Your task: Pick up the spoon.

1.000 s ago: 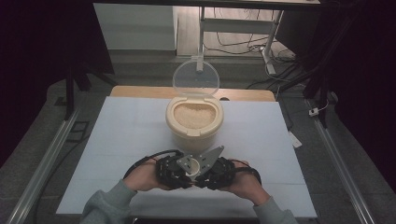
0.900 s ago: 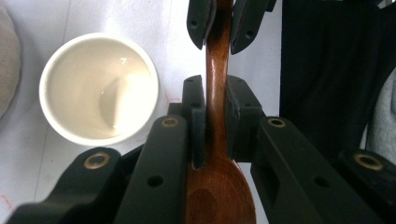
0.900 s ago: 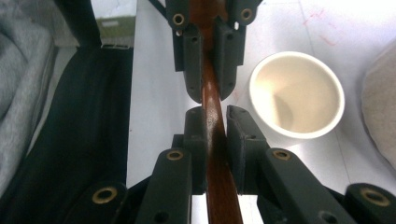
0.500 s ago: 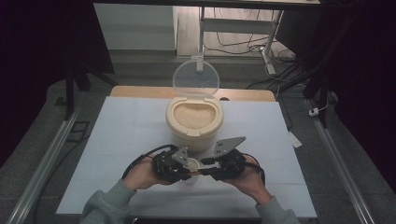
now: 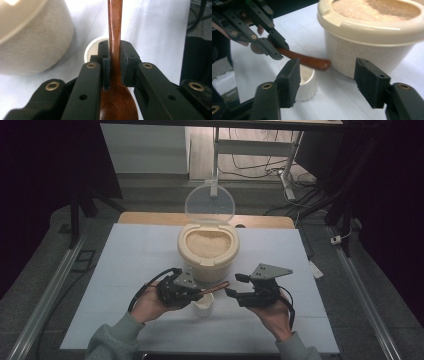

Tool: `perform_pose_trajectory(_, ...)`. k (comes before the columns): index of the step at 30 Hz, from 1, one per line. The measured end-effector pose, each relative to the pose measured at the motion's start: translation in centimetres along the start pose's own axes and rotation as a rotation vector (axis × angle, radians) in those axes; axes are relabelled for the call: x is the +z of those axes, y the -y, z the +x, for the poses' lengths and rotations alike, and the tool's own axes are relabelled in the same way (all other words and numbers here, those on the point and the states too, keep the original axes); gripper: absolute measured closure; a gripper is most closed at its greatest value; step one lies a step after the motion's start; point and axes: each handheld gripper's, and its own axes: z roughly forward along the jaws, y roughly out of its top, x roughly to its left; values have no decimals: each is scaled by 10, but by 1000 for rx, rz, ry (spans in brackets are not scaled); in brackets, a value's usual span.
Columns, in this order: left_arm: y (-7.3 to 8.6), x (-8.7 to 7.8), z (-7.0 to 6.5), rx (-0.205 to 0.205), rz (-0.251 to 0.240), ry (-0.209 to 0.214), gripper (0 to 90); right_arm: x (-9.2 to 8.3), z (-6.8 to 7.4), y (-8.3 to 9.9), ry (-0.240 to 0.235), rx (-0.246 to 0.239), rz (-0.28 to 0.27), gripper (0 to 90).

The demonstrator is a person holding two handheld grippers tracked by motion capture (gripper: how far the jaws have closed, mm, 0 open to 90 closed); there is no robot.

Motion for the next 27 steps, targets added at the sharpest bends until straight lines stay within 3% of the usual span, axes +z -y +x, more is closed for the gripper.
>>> perform_pose_trajectory(11, 0, -5, -2, -10, -63, -46, 791, 8, 0, 5, -28, 79, -33, 347)
perform_pose_trajectory(21, -3, -2, -7, 2, -86, -50, 791, 17, 7, 3, -46, 123, -65, 379)
perform_pose_trajectory(27, -4, -1, -9, 5, -94, -55, 791, 19, 9, 3, -48, 180, -95, 417)
